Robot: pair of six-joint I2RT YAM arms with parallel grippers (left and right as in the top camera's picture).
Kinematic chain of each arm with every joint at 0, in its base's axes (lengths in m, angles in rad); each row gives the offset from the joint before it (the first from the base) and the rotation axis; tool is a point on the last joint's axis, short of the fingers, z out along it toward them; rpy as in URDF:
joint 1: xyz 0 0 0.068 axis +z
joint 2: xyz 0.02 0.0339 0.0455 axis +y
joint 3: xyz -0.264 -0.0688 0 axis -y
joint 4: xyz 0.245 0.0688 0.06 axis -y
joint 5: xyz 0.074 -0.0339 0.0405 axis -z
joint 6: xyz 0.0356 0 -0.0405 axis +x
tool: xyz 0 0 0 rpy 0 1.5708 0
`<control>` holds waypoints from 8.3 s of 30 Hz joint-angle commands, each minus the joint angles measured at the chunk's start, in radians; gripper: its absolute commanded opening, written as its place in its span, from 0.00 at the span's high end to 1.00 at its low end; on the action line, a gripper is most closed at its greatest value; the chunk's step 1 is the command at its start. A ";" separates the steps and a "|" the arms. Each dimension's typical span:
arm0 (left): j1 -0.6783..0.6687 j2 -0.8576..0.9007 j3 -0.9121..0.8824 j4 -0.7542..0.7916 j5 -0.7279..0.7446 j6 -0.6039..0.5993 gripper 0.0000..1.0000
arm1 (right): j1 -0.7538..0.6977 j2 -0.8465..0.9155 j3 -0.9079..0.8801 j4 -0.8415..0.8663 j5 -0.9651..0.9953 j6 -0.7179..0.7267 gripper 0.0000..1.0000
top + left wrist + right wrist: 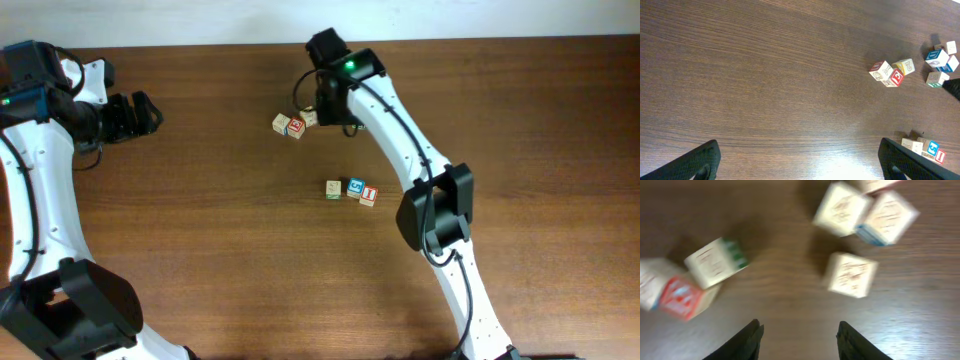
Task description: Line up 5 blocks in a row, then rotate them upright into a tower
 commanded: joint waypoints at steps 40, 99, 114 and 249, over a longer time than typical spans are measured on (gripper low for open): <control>-0.003 0.001 0.022 -0.002 0.011 -0.010 0.01 | 0.074 0.005 -0.209 -0.006 -0.393 -0.023 0.67; -0.003 0.001 0.022 -0.002 0.011 -0.010 0.01 | 0.066 0.004 0.068 0.032 -0.173 -0.072 0.53; -0.003 0.001 0.022 -0.002 0.011 -0.010 0.01 | 0.056 0.005 -0.255 0.528 -0.071 -0.259 0.36; -0.003 0.001 0.022 -0.002 0.010 -0.010 0.01 | -0.280 -0.715 -1.211 0.441 -0.442 -0.122 0.82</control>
